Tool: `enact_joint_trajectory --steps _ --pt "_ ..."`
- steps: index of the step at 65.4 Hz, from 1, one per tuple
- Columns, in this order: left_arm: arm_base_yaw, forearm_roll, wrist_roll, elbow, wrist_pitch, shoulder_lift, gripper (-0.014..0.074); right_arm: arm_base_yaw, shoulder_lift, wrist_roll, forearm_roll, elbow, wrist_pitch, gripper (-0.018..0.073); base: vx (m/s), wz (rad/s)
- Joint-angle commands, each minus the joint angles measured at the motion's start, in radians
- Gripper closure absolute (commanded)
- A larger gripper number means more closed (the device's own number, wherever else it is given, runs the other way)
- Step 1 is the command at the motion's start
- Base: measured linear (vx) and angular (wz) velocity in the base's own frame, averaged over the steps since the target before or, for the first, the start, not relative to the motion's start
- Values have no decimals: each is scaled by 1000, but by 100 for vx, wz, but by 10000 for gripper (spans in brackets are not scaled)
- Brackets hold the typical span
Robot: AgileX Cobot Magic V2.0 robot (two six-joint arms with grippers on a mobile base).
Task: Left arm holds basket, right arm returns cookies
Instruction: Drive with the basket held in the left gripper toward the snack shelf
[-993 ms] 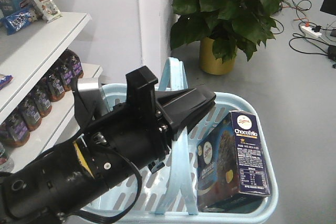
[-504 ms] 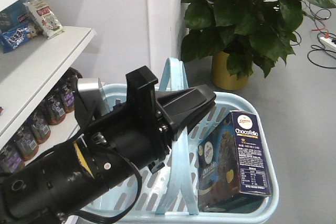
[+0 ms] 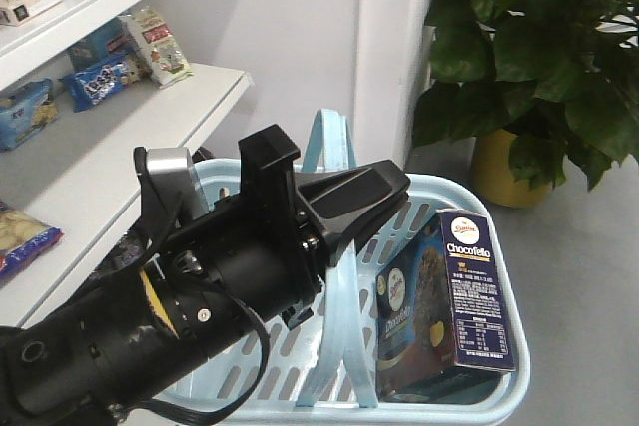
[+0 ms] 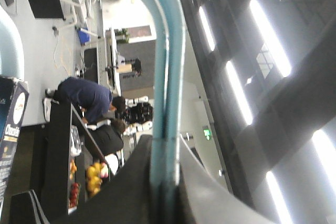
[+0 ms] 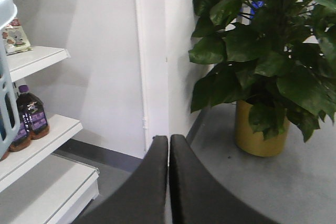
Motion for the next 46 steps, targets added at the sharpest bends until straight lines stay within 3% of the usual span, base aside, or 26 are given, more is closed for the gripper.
enact_joint_trajectory --steps 1,23,46 --pt "-4 8 4 -33 -117 -37 603 0 -11 0 -9 0 -76 567 16 36" --pt "-4 8 4 -33 -117 -37 603 0 -11 0 -9 0 -76 567 12 46" --pt "-4 8 4 -33 -117 -37 603 0 -11 0 -9 0 -76 567 11 72"
